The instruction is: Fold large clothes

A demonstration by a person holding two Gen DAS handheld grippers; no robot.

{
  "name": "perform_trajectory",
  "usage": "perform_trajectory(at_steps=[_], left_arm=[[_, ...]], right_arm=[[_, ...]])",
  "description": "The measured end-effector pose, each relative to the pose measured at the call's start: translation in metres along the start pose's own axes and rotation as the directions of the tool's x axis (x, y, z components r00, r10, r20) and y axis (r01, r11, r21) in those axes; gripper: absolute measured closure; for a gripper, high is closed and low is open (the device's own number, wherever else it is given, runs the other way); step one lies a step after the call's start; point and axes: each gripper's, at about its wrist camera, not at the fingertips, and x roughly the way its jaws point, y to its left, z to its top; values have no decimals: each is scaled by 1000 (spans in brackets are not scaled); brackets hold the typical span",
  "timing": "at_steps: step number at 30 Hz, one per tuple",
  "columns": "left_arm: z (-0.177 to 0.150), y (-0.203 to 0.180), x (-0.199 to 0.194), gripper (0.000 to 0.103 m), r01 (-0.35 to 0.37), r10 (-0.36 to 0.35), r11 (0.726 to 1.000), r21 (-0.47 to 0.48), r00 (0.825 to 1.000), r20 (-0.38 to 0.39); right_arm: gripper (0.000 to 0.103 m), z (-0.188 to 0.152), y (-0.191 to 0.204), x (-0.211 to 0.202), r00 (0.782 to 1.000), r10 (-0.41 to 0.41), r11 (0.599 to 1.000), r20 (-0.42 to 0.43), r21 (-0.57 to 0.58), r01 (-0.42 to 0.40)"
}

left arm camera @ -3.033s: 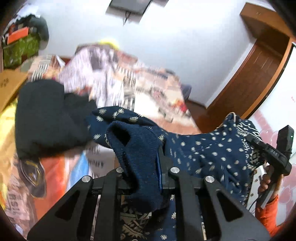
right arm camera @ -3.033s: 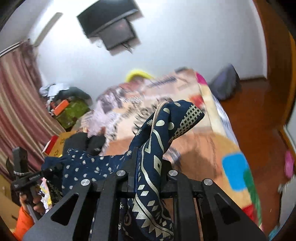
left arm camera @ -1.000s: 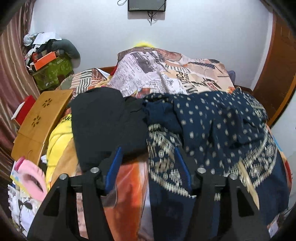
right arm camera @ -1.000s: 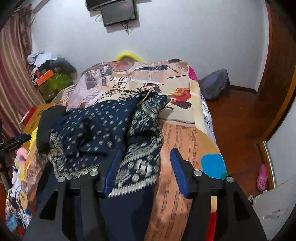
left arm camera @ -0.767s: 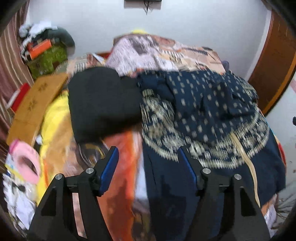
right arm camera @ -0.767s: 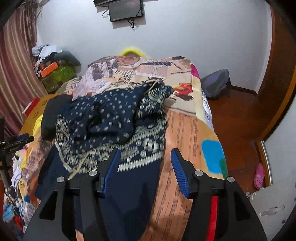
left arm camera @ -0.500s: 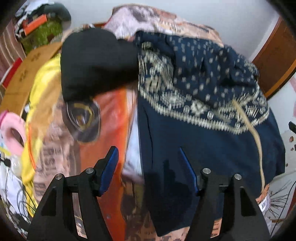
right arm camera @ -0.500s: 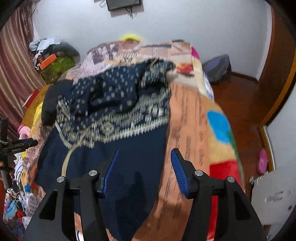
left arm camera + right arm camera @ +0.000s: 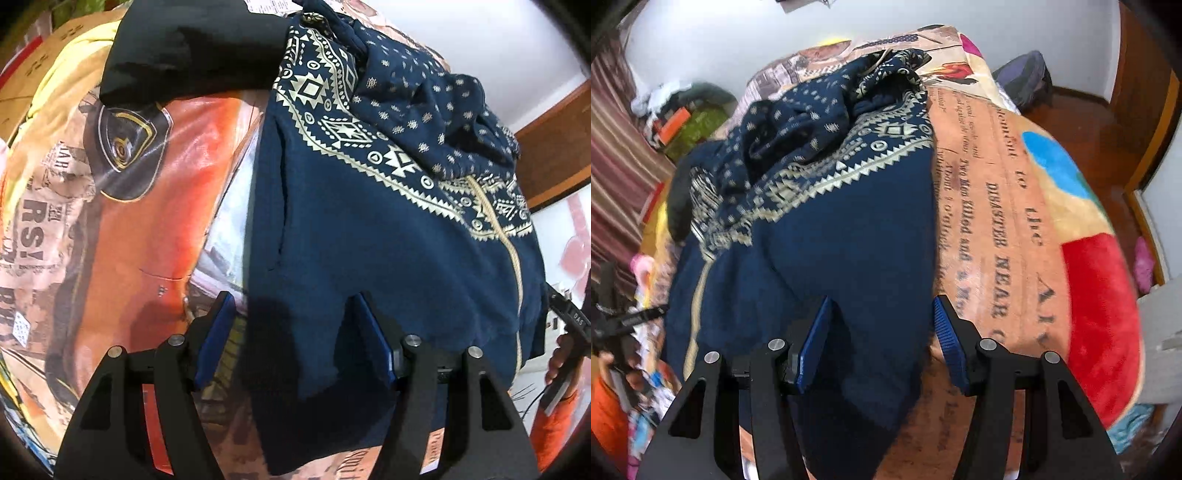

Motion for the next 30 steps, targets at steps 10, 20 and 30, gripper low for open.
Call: perform_trajectory(at_steps=[10,20,30], left_arm=[[11,-40,-20,91,77,-83,985,155,996,29],[76,-55,-85,94,244,-269,960,139,941,206],[187,-35,-106,95,230,-232,972,55,877,420]], right_arm=[[91,15,30,-12,997,63,992,51,-114,-57],[94,81,50,-31,967,162,982,198,-130,-138],[94,179,35,-14,937,110,993,332,-77,-89]])
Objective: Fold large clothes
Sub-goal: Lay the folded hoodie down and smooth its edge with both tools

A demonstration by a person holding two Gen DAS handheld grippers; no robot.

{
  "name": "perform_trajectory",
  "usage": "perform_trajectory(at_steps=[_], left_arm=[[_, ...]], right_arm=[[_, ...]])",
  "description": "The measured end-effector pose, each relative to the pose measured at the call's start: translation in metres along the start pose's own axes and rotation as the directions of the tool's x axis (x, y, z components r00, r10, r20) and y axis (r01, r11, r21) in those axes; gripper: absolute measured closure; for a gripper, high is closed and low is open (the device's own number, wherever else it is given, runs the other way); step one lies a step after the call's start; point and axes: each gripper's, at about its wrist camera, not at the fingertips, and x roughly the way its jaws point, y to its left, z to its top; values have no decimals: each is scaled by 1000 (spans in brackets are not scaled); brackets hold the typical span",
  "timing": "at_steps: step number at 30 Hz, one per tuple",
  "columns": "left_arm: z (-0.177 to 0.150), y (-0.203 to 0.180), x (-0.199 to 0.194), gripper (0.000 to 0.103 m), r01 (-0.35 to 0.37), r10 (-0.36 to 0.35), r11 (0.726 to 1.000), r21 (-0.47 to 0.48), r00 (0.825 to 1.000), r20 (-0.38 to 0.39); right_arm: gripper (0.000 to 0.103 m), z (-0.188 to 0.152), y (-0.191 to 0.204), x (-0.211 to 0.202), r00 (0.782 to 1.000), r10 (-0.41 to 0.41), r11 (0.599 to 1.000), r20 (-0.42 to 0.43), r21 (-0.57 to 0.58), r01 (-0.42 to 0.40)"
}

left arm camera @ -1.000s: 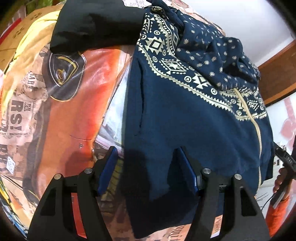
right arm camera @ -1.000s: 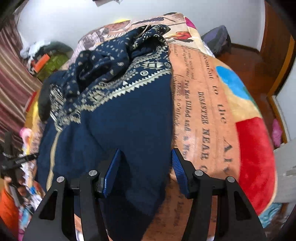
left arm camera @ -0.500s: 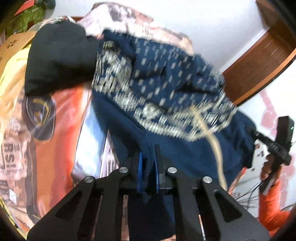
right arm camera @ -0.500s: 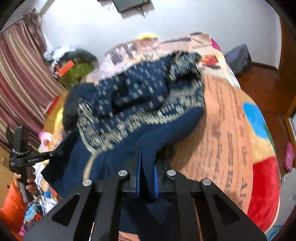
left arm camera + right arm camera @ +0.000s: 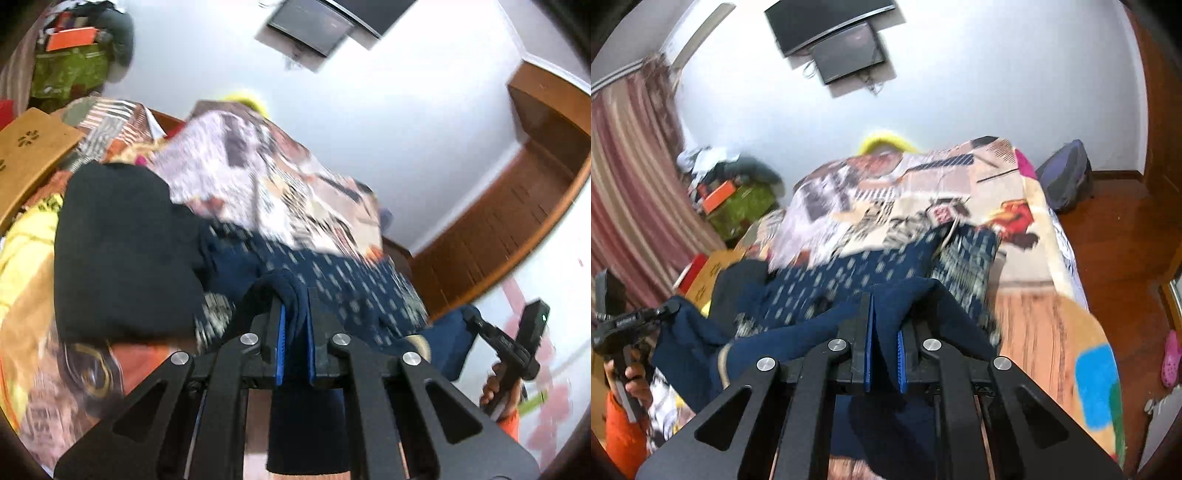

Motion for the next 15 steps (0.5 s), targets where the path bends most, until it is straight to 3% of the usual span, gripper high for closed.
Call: perform_trajectory(at_steps=[4,9,15], left_arm=[[24,22,44,95,-83,84,996,-23,996,6],[26,52,103,95,-186,185,983,-11,980,-68],[13,66,138,94,-232,232,973,14,965,-121]], right_arm=[[94,15,-23,45,999,-50,997,-19,51,51],[94,12,-53,91,993,-56,994,-107,90,66],[94,5,-55,94,991,-53,997,-123,42,59]])
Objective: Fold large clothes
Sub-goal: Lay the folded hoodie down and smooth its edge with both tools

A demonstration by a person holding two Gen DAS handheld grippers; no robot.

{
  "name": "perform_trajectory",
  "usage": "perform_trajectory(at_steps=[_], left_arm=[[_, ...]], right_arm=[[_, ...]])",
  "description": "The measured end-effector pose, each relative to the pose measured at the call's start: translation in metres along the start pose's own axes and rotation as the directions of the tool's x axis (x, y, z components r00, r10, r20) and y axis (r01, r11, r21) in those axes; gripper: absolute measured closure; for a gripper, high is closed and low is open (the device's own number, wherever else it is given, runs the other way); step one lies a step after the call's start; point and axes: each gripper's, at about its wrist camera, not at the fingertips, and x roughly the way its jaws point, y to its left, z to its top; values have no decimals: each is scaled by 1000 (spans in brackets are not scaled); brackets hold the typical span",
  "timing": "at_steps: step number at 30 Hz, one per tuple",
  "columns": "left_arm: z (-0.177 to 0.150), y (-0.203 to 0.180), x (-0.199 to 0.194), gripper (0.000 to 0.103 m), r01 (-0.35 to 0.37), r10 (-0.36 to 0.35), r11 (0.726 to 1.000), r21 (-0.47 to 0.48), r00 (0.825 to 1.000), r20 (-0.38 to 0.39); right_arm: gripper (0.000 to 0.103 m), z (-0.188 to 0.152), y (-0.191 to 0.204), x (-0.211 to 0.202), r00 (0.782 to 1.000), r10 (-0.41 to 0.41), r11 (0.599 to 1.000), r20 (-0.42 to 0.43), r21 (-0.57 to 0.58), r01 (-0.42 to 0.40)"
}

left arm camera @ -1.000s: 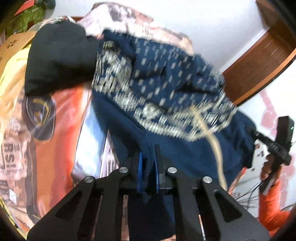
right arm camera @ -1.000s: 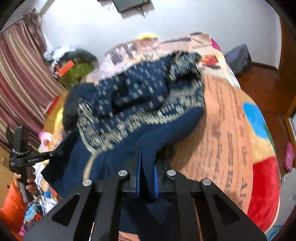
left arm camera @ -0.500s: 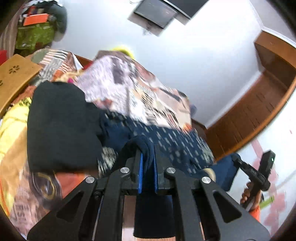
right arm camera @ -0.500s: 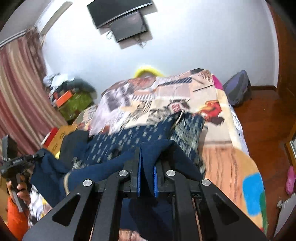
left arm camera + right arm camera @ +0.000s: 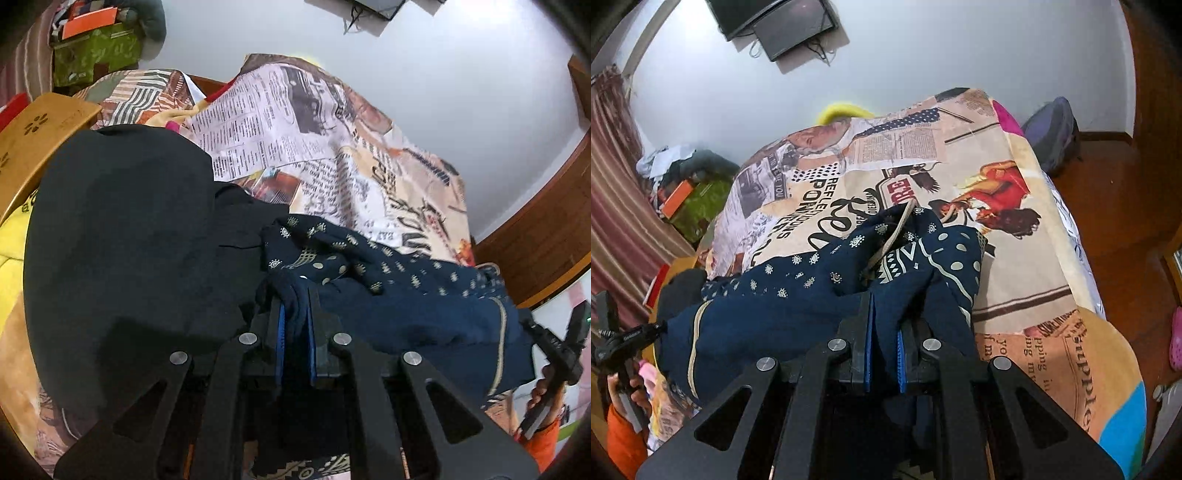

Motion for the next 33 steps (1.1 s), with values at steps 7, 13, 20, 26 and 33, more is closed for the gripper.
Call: perform_trajectory(at_steps=[7,13,20,26,33], left_arm=[[0,-18,-16,85,-72,75,994,85,997,-27],[-13,-31,-56,59,-102,99,980,171,995,26],[-44,-29,-72,56,-33,39,983,182,999,-31],[-70,-18,-52,56,40,-26,994,98,990,-136],[-83,-16,-31,56,162,-161,987,-9,970,-179]], right_arm=[[90,1,11,-12,996,-23,999,-90,-40,19],[83,-11,23,-40,997,-38,997,-74,-75,32],[74,-32,28,-64,997,-24,996,-71,-88,18],[66,-52,29,-56,993,-47,995,-112,-98,36],[66,-63,26,-35,987,-35,998,-159,-63,26]])
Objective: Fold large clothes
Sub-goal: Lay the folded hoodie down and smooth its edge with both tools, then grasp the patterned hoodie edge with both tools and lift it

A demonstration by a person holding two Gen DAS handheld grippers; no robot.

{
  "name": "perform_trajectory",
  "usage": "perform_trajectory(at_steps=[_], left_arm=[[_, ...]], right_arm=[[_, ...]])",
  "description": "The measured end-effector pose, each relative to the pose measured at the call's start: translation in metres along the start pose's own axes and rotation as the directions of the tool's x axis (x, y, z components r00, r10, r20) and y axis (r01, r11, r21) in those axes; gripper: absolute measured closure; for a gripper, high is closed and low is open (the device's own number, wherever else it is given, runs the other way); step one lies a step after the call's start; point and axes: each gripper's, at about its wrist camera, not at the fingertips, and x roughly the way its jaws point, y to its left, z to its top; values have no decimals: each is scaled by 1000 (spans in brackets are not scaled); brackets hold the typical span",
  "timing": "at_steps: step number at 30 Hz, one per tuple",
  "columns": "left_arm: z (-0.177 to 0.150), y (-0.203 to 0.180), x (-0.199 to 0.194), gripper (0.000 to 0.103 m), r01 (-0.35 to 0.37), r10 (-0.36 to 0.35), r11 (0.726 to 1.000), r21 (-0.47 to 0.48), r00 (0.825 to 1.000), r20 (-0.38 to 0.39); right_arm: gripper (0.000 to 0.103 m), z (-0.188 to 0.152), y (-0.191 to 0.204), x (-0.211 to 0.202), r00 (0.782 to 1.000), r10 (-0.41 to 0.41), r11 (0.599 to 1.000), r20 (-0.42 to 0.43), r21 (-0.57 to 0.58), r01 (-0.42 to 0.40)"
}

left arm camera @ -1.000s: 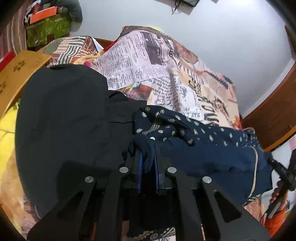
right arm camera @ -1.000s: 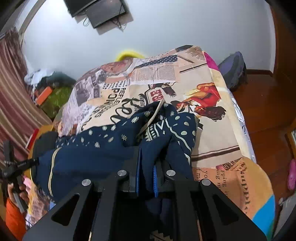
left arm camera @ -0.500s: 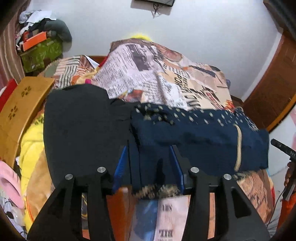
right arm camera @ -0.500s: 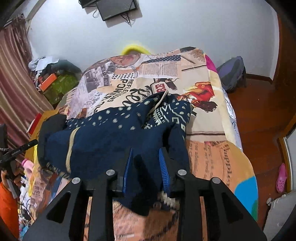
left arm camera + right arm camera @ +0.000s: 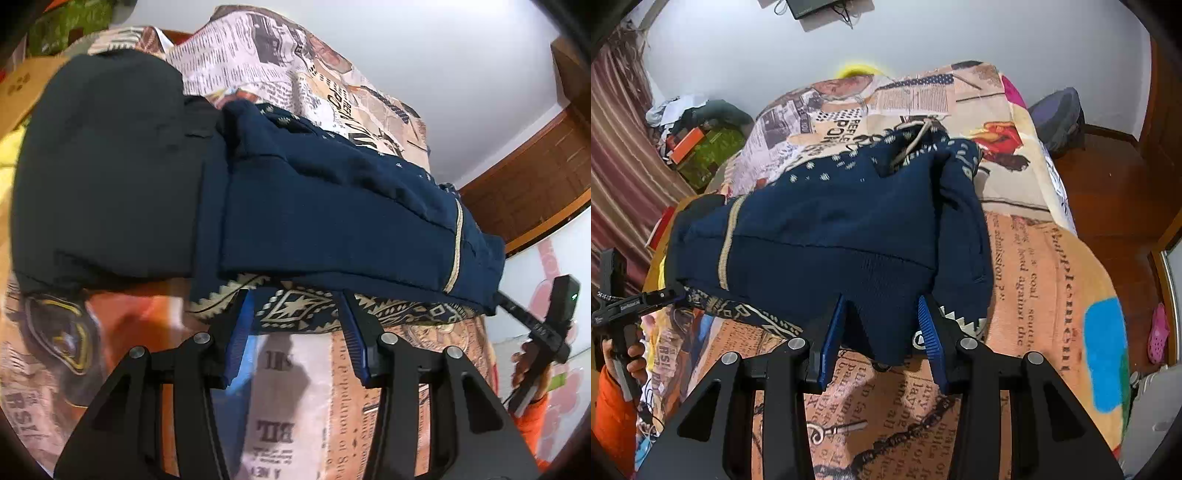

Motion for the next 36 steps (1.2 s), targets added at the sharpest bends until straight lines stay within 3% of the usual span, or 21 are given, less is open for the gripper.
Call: perform_trajectory(at_steps=[5,12,14,17,23,27,32,36], left_arm=[[11,7,12,56,46,-46,996,-81,999,5],[15,0,17,61,-9,10,997,-81,1000,14],[12,-5,12,86,-30,31,998,-50,999,22],[13,-19,-1,100,-53,53,999,0,997,61],[33,-58,-38,101,-60,40,993,106,983,181],[60,-82,-47,101,-73,33,984,163,971,237],[103,-82,-40,101,-107,62,987,123,943,327],[133,-74,-13,101,-134,98,987,86,937,335]], right_arm=[[62,-3,-3,16,1000,-4,1000,-23,17,5],[58,-10,-1,14,999,34,997,6,66,-34],[72,-10,8,9,999,35,999,20,31,-36],[93,-7,19,-1,998,24,999,55,-29,-23],[95,23,34,-23,988,55,996,147,-72,-45],[96,57,33,-17,985,52,996,163,-80,-40],[97,104,10,1,978,-15,1000,207,-21,20],[97,130,-6,16,964,-102,995,245,31,97]])
